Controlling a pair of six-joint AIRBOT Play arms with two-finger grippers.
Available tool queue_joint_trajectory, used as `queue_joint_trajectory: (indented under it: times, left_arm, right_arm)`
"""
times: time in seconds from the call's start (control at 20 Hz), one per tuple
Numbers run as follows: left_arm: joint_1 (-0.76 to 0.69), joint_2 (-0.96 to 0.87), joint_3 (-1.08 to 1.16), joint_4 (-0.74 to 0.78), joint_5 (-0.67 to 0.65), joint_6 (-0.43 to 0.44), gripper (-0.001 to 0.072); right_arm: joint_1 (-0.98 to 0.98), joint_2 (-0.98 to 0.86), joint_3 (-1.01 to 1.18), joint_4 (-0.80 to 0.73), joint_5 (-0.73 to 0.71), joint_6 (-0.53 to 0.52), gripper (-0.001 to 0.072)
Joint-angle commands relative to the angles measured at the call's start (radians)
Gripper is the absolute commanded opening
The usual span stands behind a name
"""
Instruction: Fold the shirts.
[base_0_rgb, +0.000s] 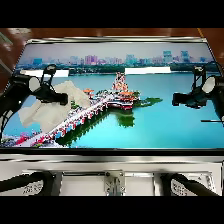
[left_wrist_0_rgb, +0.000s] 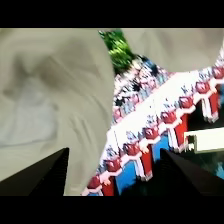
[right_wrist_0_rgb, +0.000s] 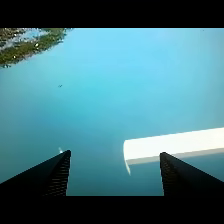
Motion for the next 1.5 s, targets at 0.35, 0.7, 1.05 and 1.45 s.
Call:
queue_joint_trajectory:
  times: [0.35,0.7,1.05,1.45]
  left_arm:
    - [0.172,-0.422,0.243,-0.051,0.005,-0.018,0.0668]
    - [0.166,-0.440,0.318,-0.082,-0.122,-0.043,0.0035]
    - [-0.084,-0.124,0.680,-0.150,-0.159,0.070,0.0034]
    - [-0.473,0.086,0.668,-0.137,-0.244,-0.018,0.0035]
  right_arm:
    - [0.001,0.000,0.001,0.056,-0.142,-0.012,0.0679]
    - [0.001,0.000,0.001,0.175,-0.132,-0.012,0.0679]
    - [0.001,0.026,0.004,0.300,-0.068,-0.034,0.0679]
    - [0.001,0.392,0.004,0.201,-0.049,-0.100,0.0679]
